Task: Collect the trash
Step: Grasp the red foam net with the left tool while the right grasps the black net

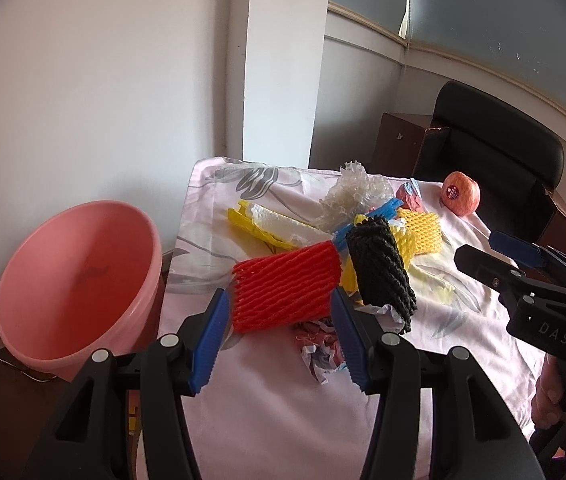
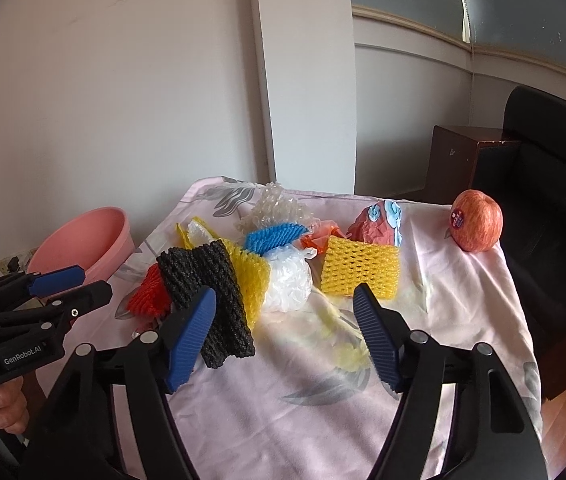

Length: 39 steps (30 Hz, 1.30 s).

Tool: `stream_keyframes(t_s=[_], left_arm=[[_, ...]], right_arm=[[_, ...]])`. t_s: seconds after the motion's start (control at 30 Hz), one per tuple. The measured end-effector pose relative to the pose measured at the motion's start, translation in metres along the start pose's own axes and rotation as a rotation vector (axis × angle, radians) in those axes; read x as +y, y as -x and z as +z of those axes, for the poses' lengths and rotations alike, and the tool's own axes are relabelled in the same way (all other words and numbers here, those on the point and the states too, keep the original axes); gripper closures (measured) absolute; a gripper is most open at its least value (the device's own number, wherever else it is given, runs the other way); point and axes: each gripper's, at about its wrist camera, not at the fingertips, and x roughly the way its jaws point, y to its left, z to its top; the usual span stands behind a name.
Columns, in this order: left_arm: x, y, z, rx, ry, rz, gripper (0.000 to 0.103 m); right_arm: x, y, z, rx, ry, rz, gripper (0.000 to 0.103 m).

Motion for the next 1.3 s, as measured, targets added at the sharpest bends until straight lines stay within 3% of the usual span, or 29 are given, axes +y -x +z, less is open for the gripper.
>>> stream_keyframes(t_s=[0.27, 0.43, 0.57, 0.83, 1.3], left_arm=[[-0.02, -0.011, -0.001, 0.025, -0.042, -0.046, 0.051], [-0.028, -0.022, 0.007, 0.04, -0.051, -0.044, 0.059], [-0.031, -0.035, 0.01, 0.075, -0.052, -0.038, 0.064], [-0.02, -0.052, 0.007, 0.143, -0.017, -0.028, 0.092], [0.005, -0.008, 0.018, 0.041, 0.017, -0.02, 0.098]], right_arm=[[0.005, -0.004, -0.005, 0.04, 0.008, 0.069, 0.053], [0.007, 0.0, -0.003, 0.035, 0.019, 0.106, 0.06], [0.007, 0.001, -0.002, 0.036, 0.032, 0.117, 0.061], [0.003, -0.004, 0.0, 0.044, 0.017, 0.14, 0.061], [0.027, -0.019, 0.01, 0.073, 0.044, 0.252, 0.061]])
